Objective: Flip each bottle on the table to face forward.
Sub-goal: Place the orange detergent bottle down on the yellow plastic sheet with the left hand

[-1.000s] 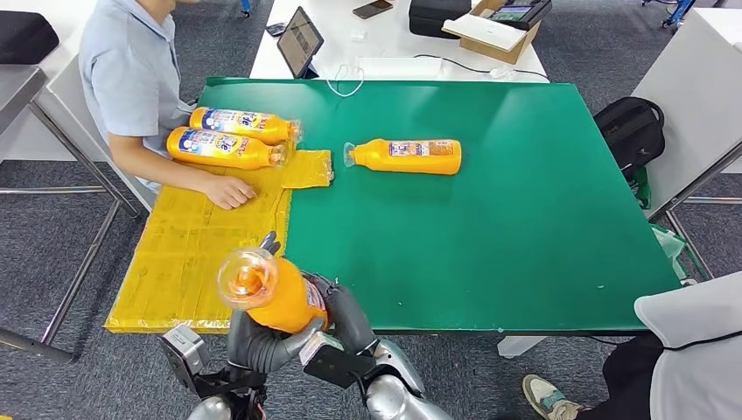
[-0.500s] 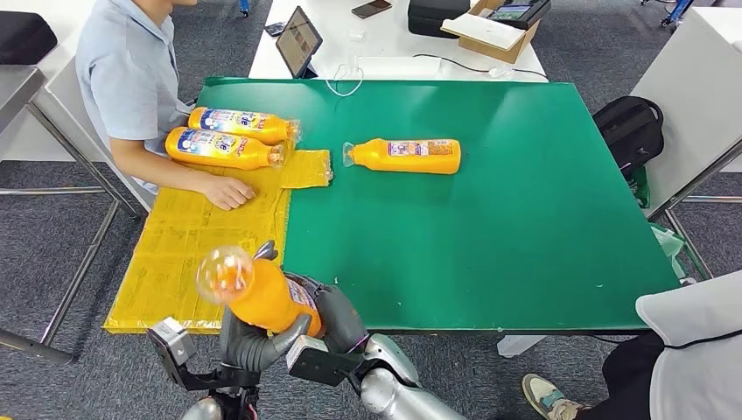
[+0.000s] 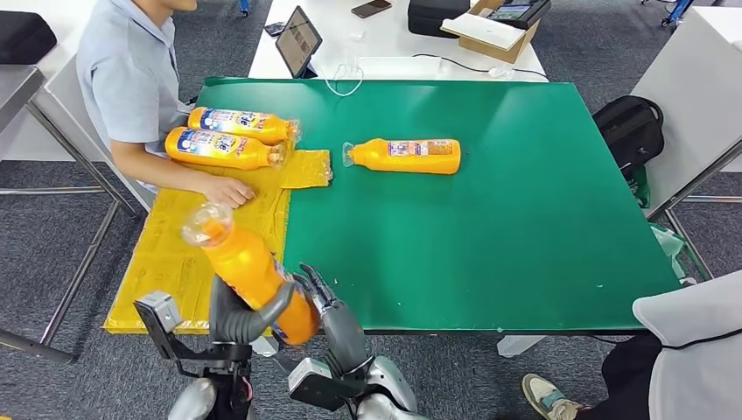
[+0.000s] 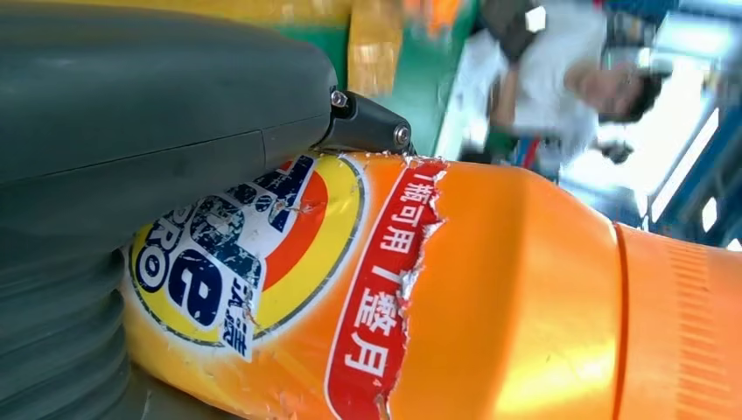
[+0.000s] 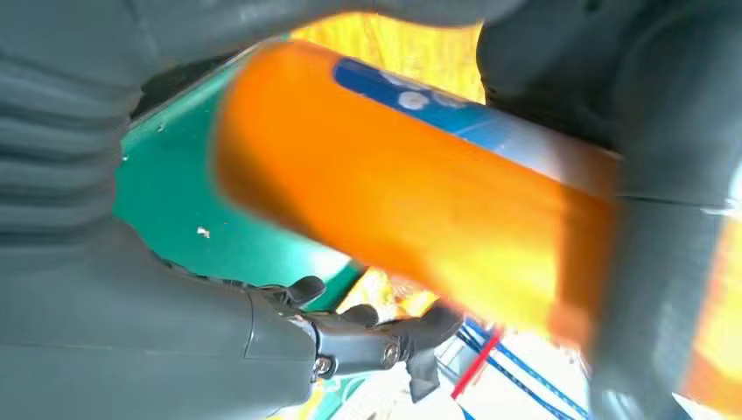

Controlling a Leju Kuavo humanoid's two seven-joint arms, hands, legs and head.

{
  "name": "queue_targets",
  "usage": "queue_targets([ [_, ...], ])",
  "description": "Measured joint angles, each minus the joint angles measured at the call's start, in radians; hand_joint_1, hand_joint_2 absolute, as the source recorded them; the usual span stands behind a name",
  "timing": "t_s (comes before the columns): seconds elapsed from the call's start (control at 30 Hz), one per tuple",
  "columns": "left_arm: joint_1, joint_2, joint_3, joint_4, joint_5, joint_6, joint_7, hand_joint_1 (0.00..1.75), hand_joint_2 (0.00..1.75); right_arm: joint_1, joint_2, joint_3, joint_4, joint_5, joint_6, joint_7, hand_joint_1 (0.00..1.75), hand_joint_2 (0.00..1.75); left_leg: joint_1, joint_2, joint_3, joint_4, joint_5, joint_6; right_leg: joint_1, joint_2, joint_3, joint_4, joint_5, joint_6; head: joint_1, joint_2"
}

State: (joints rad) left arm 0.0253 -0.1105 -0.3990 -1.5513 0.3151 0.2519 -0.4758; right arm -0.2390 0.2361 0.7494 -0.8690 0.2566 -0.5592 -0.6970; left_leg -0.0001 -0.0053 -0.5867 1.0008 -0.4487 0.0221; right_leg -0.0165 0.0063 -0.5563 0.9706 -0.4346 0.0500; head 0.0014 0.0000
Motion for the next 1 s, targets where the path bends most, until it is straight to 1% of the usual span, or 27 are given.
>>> queue_targets([
  [0.17, -0.011, -0.001, 0.021, 0.004, 0.002, 0.002, 0.003, 1.75, 1.75, 0.019, -0.01, 0.012, -0.039, -0.005, -0.008, -0.002, 0.0, 0.0, 0.0, -0.001, 0.0, 0.0, 0.0, 0.0, 0.0, 0.0, 0.0, 0.0, 0.0, 0.0, 0.0, 0.0],
  [0.27, -0.012, -0.001, 0.03, 0.006, 0.023, 0.0, 0.016, 1.75, 1.75, 0.03, -0.017, 0.014, -0.076, -0.044, -0.036, -0.002, 0.0, 0.0, 0.0, -0.001, 0.0, 0.0, 0.0, 0.0, 0.0, 0.0, 0.0, 0.0, 0.0, 0.0, 0.0, 0.0],
  [0.33, -0.013, -0.002, 0.041, 0.006, 0.048, -0.002, 0.034, 1.75, 1.75, 0.044, -0.027, 0.011, -0.132, -0.065, -0.083, -0.002, 0.0, 0.0, 0.0, -0.001, 0.0, 0.0, 0.0, 0.0, 0.0, 0.0, 0.0, 0.0, 0.0, 0.0, 0.0, 0.0],
  [0.4, -0.019, -0.001, 0.058, 0.006, 0.04, 0.02, 0.048, 1.75, 1.75, 0.066, -0.037, -0.008, -0.215, -0.036, -0.12, -0.002, 0.0, 0.0, 0.0, -0.001, 0.0, 0.0, 0.0, 0.0, 0.0, 0.0, 0.0, 0.0, 0.0, 0.0, 0.0, 0.0],
  [0.43, -0.026, 0.0, 0.068, 0.009, 0.01, 0.048, 0.049, 1.75, 1.75, 0.081, -0.039, -0.027, -0.264, -0.006, -0.129, -0.002, 0.0, 0.0, 0.0, -0.001, 0.0, 0.0, 0.0, 0.0, 0.0, 0.0, 0.0, 0.0, 0.0, 0.0, 0.0, 0.0],
  [0.5, -0.05, 0.007, 0.086, 0.027, -0.121, 0.143, 0.036, 1.75, 1.75, 0.115, -0.041, -0.078, -0.367, 0.065, -0.134, -0.003, 0.0, 0.0, 0.0, -0.002, 0.0, 0.0, 0.0, 0.0, 0.0, 0.0, 0.0, 0.0, 0.0, 0.0, 0.0, 0.0],
  [0.57, -0.087, 0.022, 0.104, 0.07, -0.354, 0.279, 0.028, 1.75, 1.75, 0.148, -0.039, -0.139, -0.472, 0.133, -0.135, -0.003, 0.0, 0.0, 0.0, -0.002, 0.0, 0.0, 0.0, 0.0, 0.0, 0.0, 0.0, 0.0, 0.0, 0.0, 0.0, 0.0],
  [0.6, -0.11, 0.032, 0.115, 0.102, -0.486, 0.339, 0.04, 1.75, 1.75, 0.163, -0.037, -0.17, -0.524, 0.162, -0.136, -0.003, 0.0, 0.0, 0.0, -0.002, 0.0, 0.0, 0.0, 0.0, 0.0, 0.0, 0.0, 0.0, 0.0, 0.0, 0.0, 0.0],
  [0.63, -0.134, 0.043, 0.126, 0.137, -0.602, 0.378, 0.06, 1.75, 1.75, 0.176, -0.033, -0.198, -0.57, 0.185, -0.136, -0.003, 0.0, 0.0, 0.0, -0.002, 0.0, 0.0, 0.0, 0.0, 0.0, 0.0, 0.0, 0.0, 0.0, 0.0, 0.0, 0.0],
  [0.67, -0.158, 0.055, 0.139, 0.176, -0.696, 0.396, 0.086, 1.75, 1.75, 0.187, -0.029, -0.225, -0.611, 0.199, -0.136, -0.003, 0.0, 0.0, 0.0, -0.002, 0.0, 0.0, 0.001, -0.001, 0.0, 0.0, 0.0, 0.0, 0.0, 0.0, 0.0, 0.0],
  [0.7, -0.182, 0.067, 0.153, 0.216, -0.77, 0.396, 0.113, 1.75, 1.75, 0.196, -0.025, -0.25, -0.645, 0.206, -0.137, -0.003, 0.0, 0.0, 0.0, -0.002, 0.0, 0.0, 0.001, -0.001, 0.0, 0.0, 0.0, 0.0, 0.0, 0.0, 0.0, 0.0],
  [0.77, -0.229, 0.087, 0.176, 0.297, -0.893, 0.367, 0.162, 1.75, 1.75, 0.208, -0.021, -0.289, -0.695, 0.191, -0.137, -0.003, 0.0, 0.0, 0.0, -0.001, 0.0, 0.0, 0.001, -0.001, 0.0, 0.0, 0.0, 0.0, 0.0, 0.0, 0.0, 0.0],
  [0.9, -0.333, 0.124, 0.185, 0.475, -1.126, 0.241, 0.269, 1.75, 1.75, 0.221, -0.021, -0.315, -0.725, 0.122, -0.137, -0.003, 0.0, 0.0, 0.0, -0.001, 0.0, 0.0, 0.001, -0.001, 0.0, 0.0, 0.001, 0.0, 0.0, 0.0, 0.0, 0.0],
  [1.0, -0.421, 0.134, 0.176, 0.627, -1.258, 0.163, 0.331, 1.75, 1.75, 0.22, -0.021, -0.315, -0.724, 0.098, -0.137, -0.003, 0.0, 0.0, 0.0, -0.001, 0.0, 0.0, 0.001, -0.001, 0.0, 0.0, 0.001, 0.001, 0.001, 0.0, 0.0, 0.0],
])
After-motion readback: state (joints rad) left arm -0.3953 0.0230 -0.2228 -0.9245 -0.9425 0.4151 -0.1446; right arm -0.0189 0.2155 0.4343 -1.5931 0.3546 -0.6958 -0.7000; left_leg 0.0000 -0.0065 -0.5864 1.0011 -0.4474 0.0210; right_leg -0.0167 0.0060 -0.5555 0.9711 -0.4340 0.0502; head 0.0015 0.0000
